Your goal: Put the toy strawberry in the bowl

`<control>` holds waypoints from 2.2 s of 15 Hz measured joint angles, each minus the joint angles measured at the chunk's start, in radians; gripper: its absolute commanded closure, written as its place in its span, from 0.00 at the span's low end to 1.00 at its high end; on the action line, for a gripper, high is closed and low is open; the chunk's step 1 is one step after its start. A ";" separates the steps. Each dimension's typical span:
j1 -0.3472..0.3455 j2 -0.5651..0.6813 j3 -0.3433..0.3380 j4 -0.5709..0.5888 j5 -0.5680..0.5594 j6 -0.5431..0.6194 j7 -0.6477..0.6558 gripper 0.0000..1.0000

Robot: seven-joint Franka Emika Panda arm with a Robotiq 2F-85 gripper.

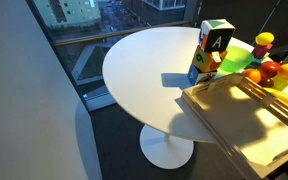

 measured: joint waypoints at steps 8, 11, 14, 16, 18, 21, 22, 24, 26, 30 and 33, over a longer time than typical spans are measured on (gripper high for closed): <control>0.000 -0.001 0.000 0.003 0.000 0.000 0.000 0.00; 0.000 -0.001 0.000 0.003 0.000 0.000 0.000 0.00; -0.002 0.000 0.002 0.001 0.000 0.000 0.000 0.00; -0.008 0.003 0.006 0.003 -0.004 0.000 0.000 0.00; -0.020 0.007 0.010 0.008 -0.018 0.002 0.001 0.00; -0.046 0.016 0.013 0.025 -0.067 0.005 0.008 0.00; -0.057 0.021 0.014 0.034 -0.088 0.005 0.013 0.00; -0.078 0.035 0.017 0.051 -0.136 0.005 0.036 0.00; -0.101 0.056 0.019 0.069 -0.190 0.005 0.072 0.00; -0.143 0.117 0.021 0.108 -0.282 0.005 0.148 0.00; -0.172 0.166 0.020 0.131 -0.339 0.004 0.198 0.00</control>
